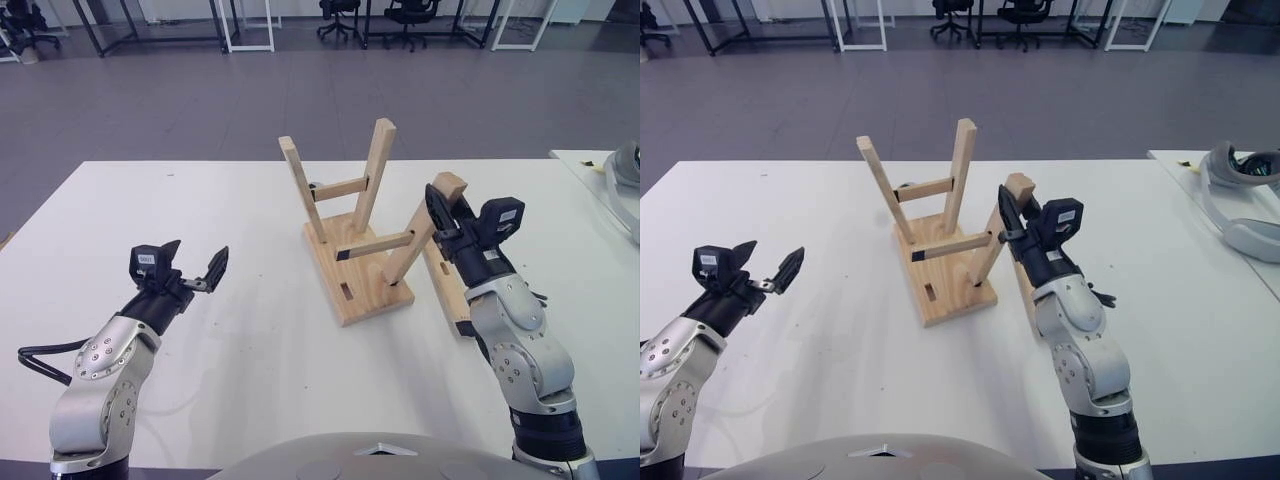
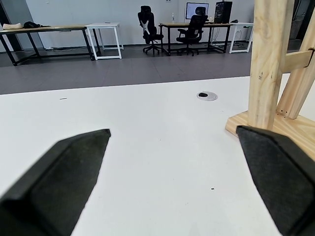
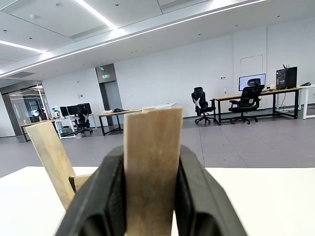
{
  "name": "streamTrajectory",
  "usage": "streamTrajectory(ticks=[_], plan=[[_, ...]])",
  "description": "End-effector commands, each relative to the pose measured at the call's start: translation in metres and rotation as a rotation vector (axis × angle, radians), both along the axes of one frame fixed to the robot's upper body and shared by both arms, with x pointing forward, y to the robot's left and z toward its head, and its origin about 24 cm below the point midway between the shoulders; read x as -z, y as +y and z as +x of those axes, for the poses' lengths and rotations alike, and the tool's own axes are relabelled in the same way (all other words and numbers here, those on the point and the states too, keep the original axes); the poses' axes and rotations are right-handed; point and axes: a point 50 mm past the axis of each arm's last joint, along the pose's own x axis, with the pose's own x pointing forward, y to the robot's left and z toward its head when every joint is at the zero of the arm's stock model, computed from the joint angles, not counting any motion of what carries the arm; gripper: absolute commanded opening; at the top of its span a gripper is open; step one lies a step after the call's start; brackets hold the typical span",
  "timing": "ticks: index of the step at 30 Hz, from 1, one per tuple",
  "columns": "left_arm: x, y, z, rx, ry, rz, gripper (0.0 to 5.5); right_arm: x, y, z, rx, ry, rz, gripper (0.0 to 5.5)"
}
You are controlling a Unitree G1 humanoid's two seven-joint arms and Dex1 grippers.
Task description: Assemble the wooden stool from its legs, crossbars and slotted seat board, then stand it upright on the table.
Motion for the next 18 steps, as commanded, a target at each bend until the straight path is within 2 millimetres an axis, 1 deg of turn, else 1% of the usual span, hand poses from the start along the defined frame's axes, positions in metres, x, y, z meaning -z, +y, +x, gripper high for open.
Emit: streamTrajectory(ticks=[1,3,6,9,11,16,17,18], plan=[[-0.001,-0.002,0.002,0.013,0.006,-0.003,4.71,0.075,-0.015,-0.011,0.047,0.429,-0.166,1.07],[-0.001,-0.003,0.002,0.015,0.009,-0.002,4.71,0.086,-0.015,-0.015,0.022,0.517,-0.196,1.07],[0.0,-0.004,0.002,0.018,0.015,0.003,4.71,0.091,-0.014,-0.016,0.005,0.562,-0.198,1.07],[0.002,-0.006,0.002,0.025,0.024,0.009,4.71,0.101,-0.018,-0.018,0.01,0.647,-0.195,1.07],[0.002,-0.007,0.002,0.027,0.025,0.01,4.71,0.097,-0.021,-0.015,0.023,0.623,-0.164,1.07],[0.002,-0.007,0.003,0.022,0.022,0.013,4.71,0.069,-0.022,0.001,0.021,0.457,0.007,1.07],[0.002,-0.007,0.003,0.021,0.02,0.013,4.71,0.064,-0.022,0.003,0.015,0.429,0.023,1.43],[0.001,-0.007,0.003,0.02,0.019,0.014,4.71,0.059,-0.021,0.004,0.004,0.407,0.038,1.58]])
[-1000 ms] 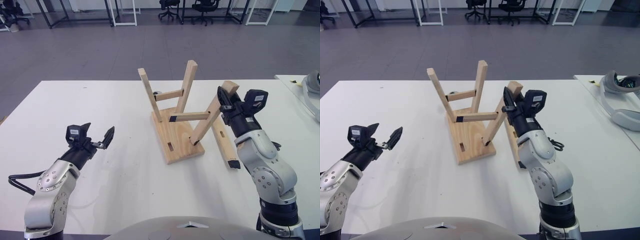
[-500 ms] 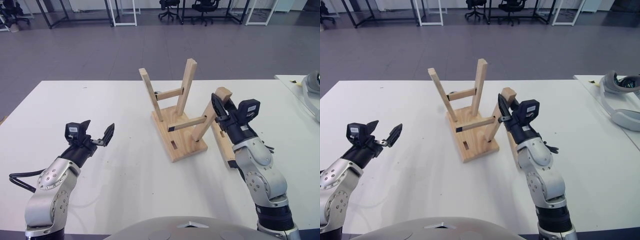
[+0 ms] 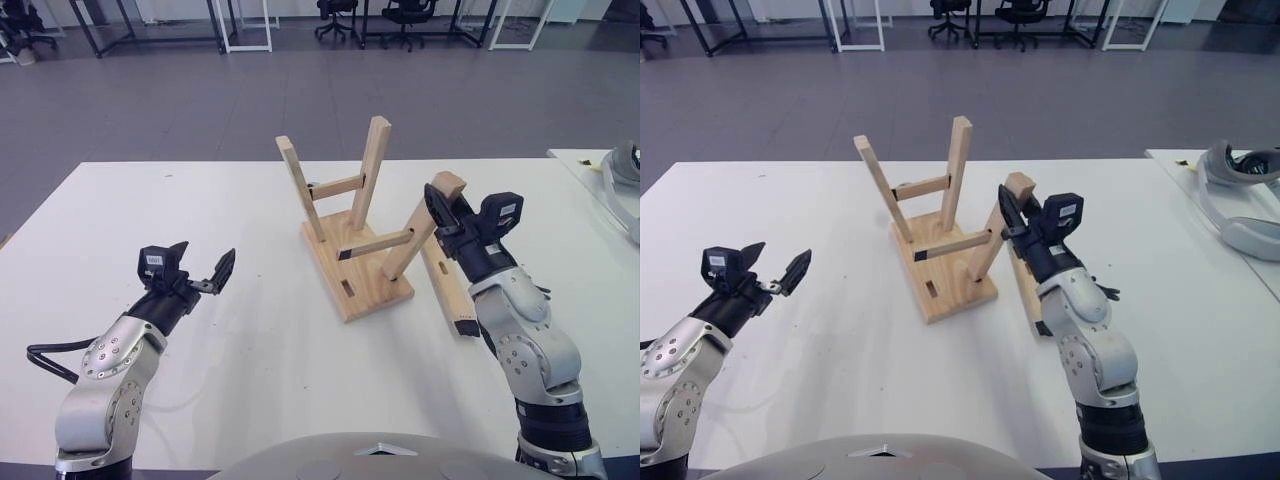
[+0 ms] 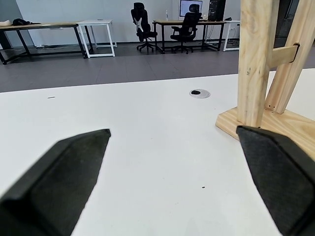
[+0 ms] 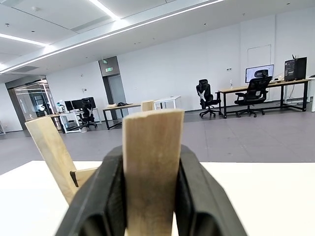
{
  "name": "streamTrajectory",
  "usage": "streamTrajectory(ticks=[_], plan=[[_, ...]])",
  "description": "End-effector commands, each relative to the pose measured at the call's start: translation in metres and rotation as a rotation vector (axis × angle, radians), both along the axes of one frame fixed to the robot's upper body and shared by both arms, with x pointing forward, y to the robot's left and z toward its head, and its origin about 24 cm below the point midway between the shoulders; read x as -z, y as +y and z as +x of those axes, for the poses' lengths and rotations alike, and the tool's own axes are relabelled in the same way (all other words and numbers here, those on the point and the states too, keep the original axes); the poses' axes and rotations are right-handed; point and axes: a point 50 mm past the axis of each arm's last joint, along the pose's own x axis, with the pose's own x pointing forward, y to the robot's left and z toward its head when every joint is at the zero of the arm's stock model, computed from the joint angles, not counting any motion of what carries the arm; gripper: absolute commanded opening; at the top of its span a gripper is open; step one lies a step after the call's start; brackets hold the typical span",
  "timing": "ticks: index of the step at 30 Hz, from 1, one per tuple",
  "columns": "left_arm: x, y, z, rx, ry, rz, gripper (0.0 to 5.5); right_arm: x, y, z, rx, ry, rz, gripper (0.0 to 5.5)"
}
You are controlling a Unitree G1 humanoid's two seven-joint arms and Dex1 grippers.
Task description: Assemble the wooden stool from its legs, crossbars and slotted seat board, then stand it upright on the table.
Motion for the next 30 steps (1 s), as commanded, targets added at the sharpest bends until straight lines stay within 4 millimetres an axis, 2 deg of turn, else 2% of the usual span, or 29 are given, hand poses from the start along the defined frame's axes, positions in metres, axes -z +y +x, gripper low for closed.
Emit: streamTrajectory(ticks=[1,9,13,16,20,23,24,25,26,28,30], plan=[[-0.002,-0.001,0.003,-0.003,0.005,0.02,4.71,0.058,-0.01,-0.005,0.022,0.345,-0.008,1.79],[-0.004,-0.001,0.004,-0.004,-0.002,0.02,4.71,0.038,-0.006,0.0,0.0,0.263,0.056,3.24],[-0.004,0.0,0.005,-0.003,-0.006,0.022,4.71,0.009,-0.006,0.007,-0.011,0.145,0.079,3.24],[-0.004,-0.002,0.008,0.003,-0.01,0.025,4.71,-0.034,-0.005,0.021,-0.032,-0.01,0.084,3.24],[-0.004,-0.003,0.01,0.007,-0.014,0.027,4.71,-0.095,-0.006,0.03,-0.079,-0.209,0.08,3.24],[-0.004,-0.004,0.011,0.007,-0.019,0.03,4.71,-0.144,-0.026,0.038,-0.024,-0.335,0.171,3.24],[-0.004,-0.005,0.011,0.007,-0.021,0.032,4.71,-0.153,-0.035,0.041,0.014,-0.344,0.214,3.24],[-0.004,-0.005,0.012,0.008,-0.023,0.035,4.71,-0.155,-0.043,0.044,0.048,-0.334,0.238,3.24],[-0.004,-0.006,0.012,0.009,-0.024,0.037,4.71,-0.147,-0.049,0.049,0.089,-0.293,0.222,3.24],[-0.003,-0.008,0.012,0.014,-0.022,0.05,4.71,-0.105,-0.059,0.059,0.177,-0.117,0.068,3.24],[-0.003,-0.008,0.012,0.016,-0.021,0.062,4.71,-0.053,-0.061,0.06,0.187,0.118,-0.095,3.24]])
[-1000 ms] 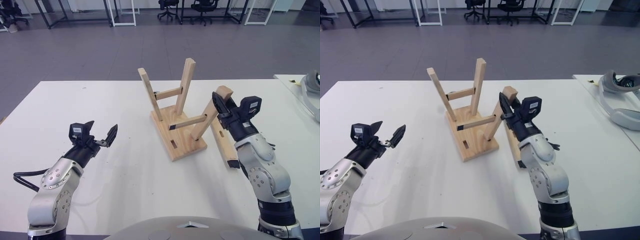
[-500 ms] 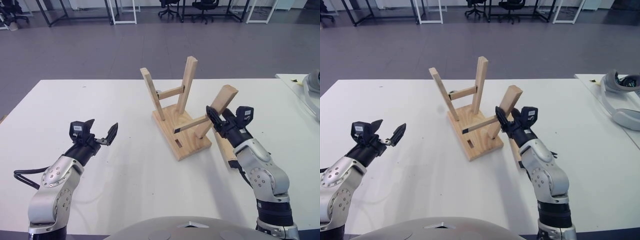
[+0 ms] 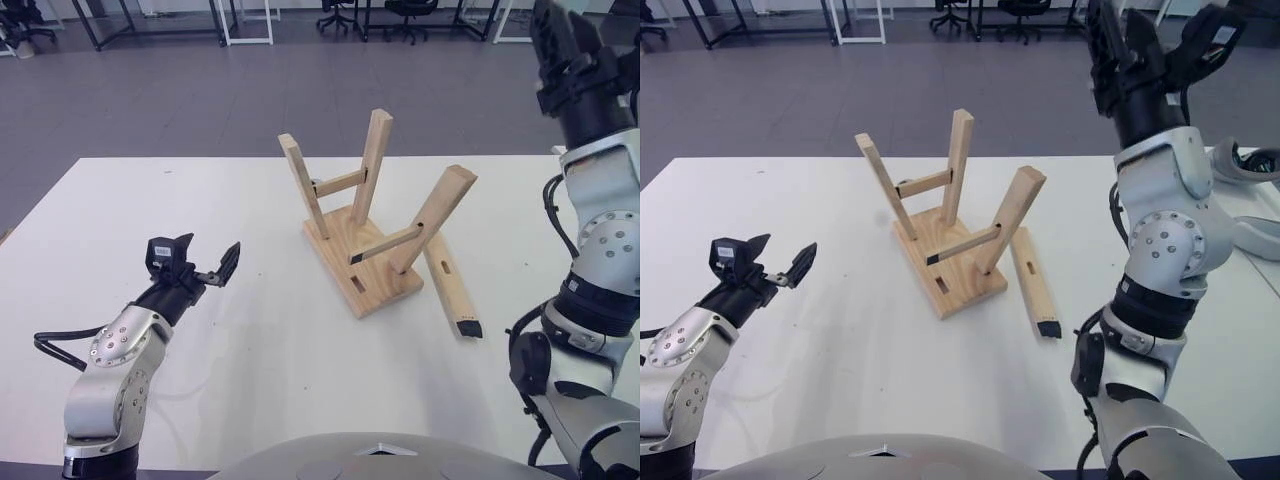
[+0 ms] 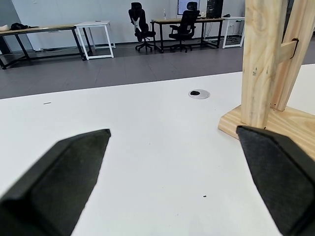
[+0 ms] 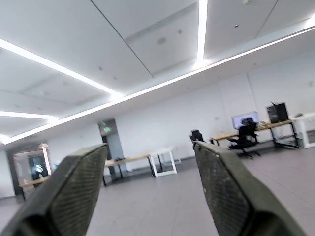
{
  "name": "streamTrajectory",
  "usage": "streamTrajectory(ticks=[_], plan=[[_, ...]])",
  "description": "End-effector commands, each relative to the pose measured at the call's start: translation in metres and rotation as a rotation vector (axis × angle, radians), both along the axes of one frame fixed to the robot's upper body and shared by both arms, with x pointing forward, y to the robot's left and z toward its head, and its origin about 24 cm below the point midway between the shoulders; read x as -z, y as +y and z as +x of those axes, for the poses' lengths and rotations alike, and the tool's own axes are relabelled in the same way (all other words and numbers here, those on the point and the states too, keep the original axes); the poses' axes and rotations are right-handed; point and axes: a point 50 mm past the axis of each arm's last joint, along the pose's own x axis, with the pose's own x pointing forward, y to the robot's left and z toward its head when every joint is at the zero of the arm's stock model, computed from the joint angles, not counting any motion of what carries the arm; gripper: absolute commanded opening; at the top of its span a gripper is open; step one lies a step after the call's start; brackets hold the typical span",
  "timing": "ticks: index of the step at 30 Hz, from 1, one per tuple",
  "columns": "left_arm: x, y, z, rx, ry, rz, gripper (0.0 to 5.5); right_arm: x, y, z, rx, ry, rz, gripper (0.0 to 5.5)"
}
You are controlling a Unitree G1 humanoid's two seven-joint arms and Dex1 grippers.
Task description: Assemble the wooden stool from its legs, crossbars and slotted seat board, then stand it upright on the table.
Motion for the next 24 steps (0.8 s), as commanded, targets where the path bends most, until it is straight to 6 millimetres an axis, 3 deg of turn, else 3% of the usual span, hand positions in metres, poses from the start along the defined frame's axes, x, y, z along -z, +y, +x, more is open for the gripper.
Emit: streamTrajectory(ticks=[1,4,6,9,15,21,24], plan=[[0.0,-0.001,0.001,-0.007,-0.006,0.03,4.71,0.088,-0.004,0.0,0.01,0.422,-0.241,3.24],[-0.001,-0.001,0.001,-0.007,-0.008,0.044,4.71,0.144,0.001,-0.019,-0.074,0.692,-0.313,3.24],[-0.001,0.0,0.001,-0.008,-0.008,0.051,4.71,0.166,0.005,-0.03,-0.12,0.803,-0.335,3.24],[-0.001,0.0,0.002,-0.005,-0.007,0.062,4.71,0.184,0.003,-0.04,-0.109,0.891,-0.396,3.24],[-0.001,-0.001,0.004,0.003,-0.004,0.073,4.71,0.203,0.007,-0.053,-0.111,0.988,-0.487,3.05],[-0.001,-0.002,0.007,0.006,-0.003,0.076,4.71,0.202,0.037,-0.05,-0.293,0.956,-0.457,2.11],[-0.001,-0.002,0.008,0.01,-0.004,0.082,4.71,0.202,0.05,-0.055,-0.412,0.954,-0.465,2.1]])
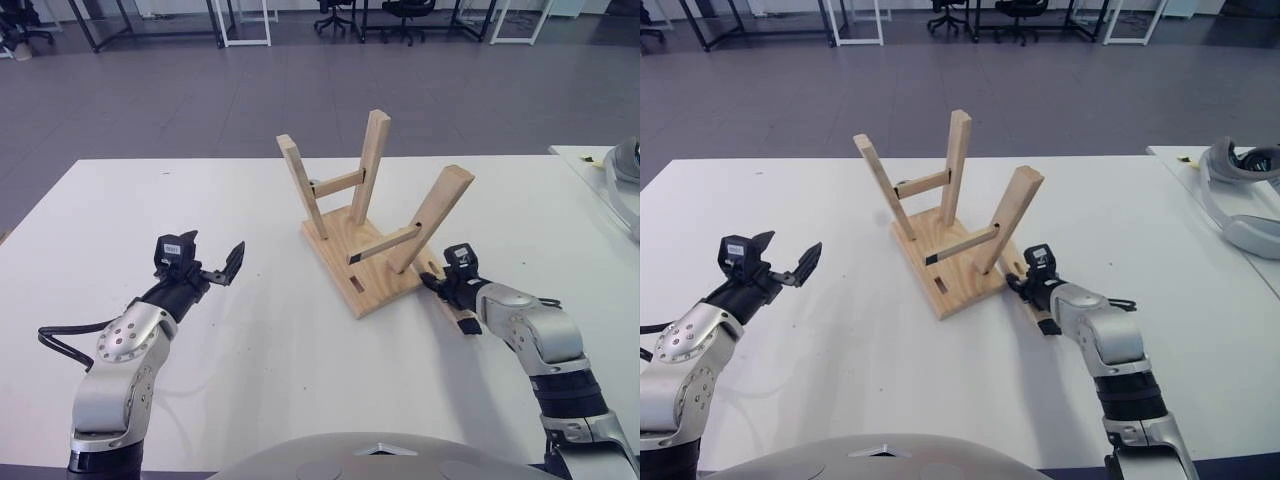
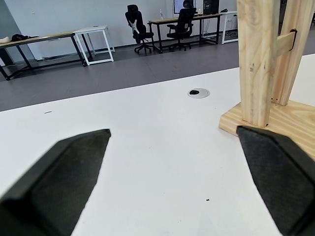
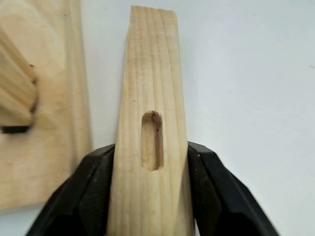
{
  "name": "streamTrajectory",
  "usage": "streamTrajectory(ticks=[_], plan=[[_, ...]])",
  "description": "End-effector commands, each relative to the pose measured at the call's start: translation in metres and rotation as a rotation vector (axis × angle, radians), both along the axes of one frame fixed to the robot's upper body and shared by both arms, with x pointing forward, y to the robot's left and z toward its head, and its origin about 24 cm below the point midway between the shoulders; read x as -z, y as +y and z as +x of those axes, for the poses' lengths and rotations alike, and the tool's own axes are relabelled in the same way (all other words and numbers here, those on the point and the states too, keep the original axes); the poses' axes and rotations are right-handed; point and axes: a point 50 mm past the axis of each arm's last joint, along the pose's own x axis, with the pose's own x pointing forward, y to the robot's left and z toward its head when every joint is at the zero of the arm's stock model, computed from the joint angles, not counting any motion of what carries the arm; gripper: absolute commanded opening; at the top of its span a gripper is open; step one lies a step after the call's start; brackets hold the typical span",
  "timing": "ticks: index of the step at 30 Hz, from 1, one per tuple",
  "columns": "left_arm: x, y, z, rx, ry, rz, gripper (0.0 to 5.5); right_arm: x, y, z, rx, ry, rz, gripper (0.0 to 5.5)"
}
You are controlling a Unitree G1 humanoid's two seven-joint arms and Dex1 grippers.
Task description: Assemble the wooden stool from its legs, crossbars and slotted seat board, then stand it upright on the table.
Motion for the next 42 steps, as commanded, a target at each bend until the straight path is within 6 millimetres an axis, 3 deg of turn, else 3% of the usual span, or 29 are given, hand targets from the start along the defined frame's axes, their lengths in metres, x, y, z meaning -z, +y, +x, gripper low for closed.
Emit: streamTrajectory(ticks=[1,4,7,11,13,15,18,20,22,25,28,31,36,42], plan=[[-0.001,0.002,0.004,0.002,0.004,0.027,4.71,0.002,0.02,-0.009,-0.134,0.066,0.062,2.1],[-0.001,0.002,0.005,0.003,0.004,0.034,4.71,0.0,0.021,-0.014,-0.154,0.089,0.066,2.1],[-0.006,0.001,0.007,0.007,-0.018,0.042,4.71,-0.011,0.004,0.007,0.027,-0.044,0.013,2.1],[-0.055,-0.014,0.022,0.046,-0.206,-0.054,4.71,-0.06,-0.021,0.046,0.256,-0.38,0.033,2.1],[-0.106,-0.032,0.039,0.133,-0.38,-0.217,4.71,-0.124,-0.022,0.07,0.271,-0.677,0.108,2.1],[-0.158,-0.049,0.051,0.257,-0.52,-0.381,4.71,-0.193,-0.008,0.077,0.168,-0.958,0.174,2.1],[-0.22,-0.066,0.065,0.43,-0.59,-0.608,4.71,-0.272,0.047,0.065,-0.203,-1.271,0.193,2.1],[-0.238,-0.071,0.07,0.509,-0.562,-0.719,4.71,-0.299,0.079,0.05,-0.426,-1.388,0.211,2.1],[-0.247,-0.072,0.067,0.57,-0.533,-0.799,4.71,-0.307,0.098,0.039,-0.589,-1.431,0.217,2.1],[-0.264,-0.074,0.047,0.704,-0.558,-0.875,4.71,-0.303,0.117,0.027,-0.738,-1.44,0.226,2.1],[-0.273,-0.076,0.031,0.765,-0.581,-0.876,4.71,-0.297,0.121,0.026,-0.773,-1.411,0.216,2.1],[-0.263,-0.083,0.022,0.794,-0.543,-0.851,4.71,-0.297,0.117,0.035,-0.726,-1.384,0.233,2.1],[-0.26,-0.081,0.03,0.713,-0.545,-0.863,4.71,-0.29,0.12,0.03,-0.786,-1.379,0.196,2.1],[-0.26,-0.077,0.037,0.657,-0.568,-0.857,3.65,-0.283,0.122,0.026,-0.835,-1.386,0.149,2.1]])
